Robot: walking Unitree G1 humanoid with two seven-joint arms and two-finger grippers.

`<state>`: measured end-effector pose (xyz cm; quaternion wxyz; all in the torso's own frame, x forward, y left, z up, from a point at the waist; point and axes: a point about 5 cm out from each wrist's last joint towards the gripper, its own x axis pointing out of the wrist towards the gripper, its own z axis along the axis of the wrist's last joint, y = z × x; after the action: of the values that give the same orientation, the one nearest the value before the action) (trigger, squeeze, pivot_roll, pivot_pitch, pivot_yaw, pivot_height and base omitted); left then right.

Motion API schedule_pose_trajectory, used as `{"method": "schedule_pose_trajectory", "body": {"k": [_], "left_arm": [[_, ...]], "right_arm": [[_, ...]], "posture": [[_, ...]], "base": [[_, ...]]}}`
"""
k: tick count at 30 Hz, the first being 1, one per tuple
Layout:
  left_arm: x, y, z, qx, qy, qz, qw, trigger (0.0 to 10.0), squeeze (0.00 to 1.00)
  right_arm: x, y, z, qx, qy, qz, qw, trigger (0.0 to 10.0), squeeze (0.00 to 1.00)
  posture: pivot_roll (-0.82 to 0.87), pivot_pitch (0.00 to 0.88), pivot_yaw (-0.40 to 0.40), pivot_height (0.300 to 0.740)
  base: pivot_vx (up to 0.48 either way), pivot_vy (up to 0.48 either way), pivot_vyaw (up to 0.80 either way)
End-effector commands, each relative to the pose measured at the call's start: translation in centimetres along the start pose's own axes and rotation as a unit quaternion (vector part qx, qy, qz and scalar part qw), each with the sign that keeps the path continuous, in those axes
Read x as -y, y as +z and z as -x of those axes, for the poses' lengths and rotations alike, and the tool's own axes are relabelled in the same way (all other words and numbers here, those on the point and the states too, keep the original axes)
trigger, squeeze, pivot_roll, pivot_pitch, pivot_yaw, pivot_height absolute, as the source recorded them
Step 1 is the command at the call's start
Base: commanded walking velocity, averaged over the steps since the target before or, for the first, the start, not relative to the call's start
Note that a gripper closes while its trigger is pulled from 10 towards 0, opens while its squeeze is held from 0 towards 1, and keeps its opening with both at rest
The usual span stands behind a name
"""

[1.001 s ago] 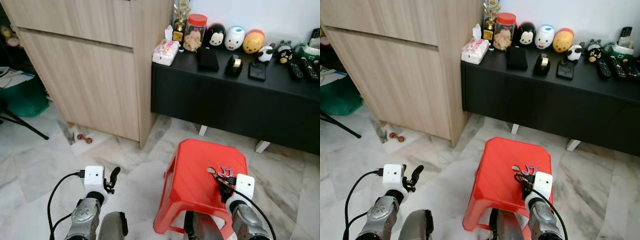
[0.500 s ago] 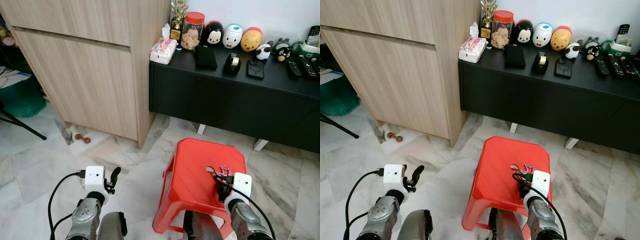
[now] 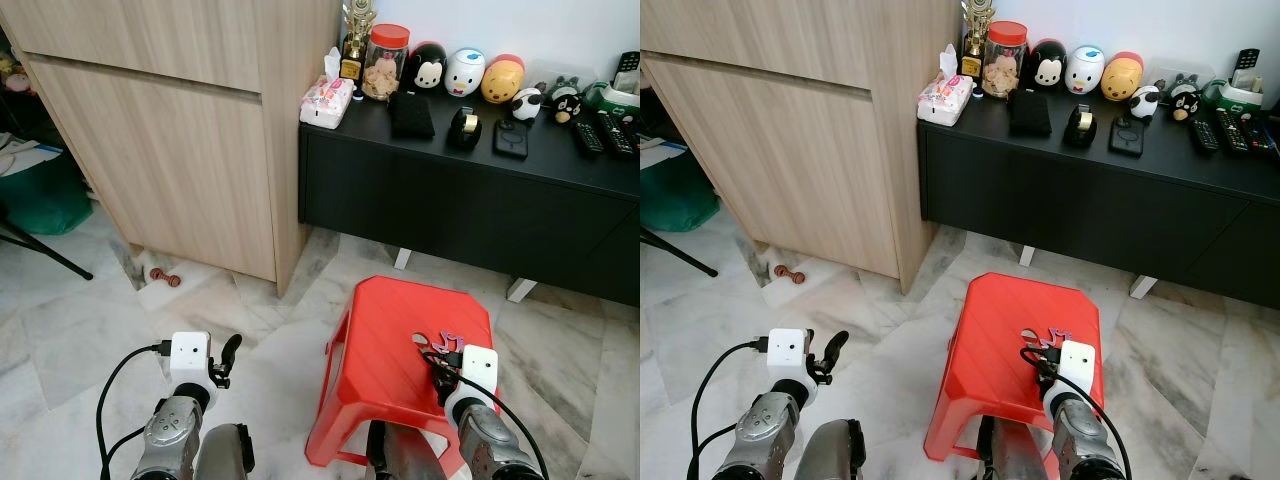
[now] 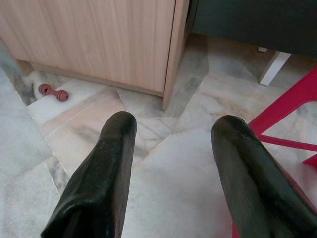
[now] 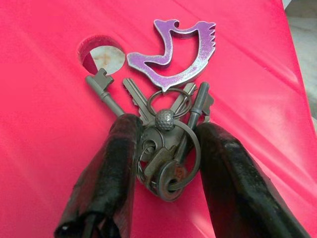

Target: Hang keys on a hook

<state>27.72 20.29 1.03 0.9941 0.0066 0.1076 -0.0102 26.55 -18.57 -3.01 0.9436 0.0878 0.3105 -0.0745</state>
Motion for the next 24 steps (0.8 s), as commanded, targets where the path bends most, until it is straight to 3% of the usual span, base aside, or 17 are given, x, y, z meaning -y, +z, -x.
{"method": "schedule_pose_trajectory", "body": {"k": [1,18,24], "left_arm": [[0.1,-0.4,0.1,-0.014,-0.003,-0.004,1.000,10.0,0.00],[0.1,-0.4,-0.1,-0.021,0.004,-0.006,1.000,10.0,0.00],[0.0,-0.4,-0.1,-0.024,0.006,-0.008,1.000,10.0,0.00]], "right_arm": [[0.2,-0.5,0.1,-0.014,-0.006,0.001,1.000,0.0,0.00],[-0.5,2.2,-0.2,0.065,0.010,0.004,0.998,0.0,0.00],[-1.6,4.2,-0.2,0.126,0.042,0.022,0.991,0.0,0.00]], "posture": [[0.11,0.110,-0.081,0.585],[0.11,0.099,-0.085,0.585],[0.10,0.098,-0.086,0.585]], "base": [[0.000,0.000,0.00],[0.000,0.000,0.00],[0.000,0.000,0.00]]}}
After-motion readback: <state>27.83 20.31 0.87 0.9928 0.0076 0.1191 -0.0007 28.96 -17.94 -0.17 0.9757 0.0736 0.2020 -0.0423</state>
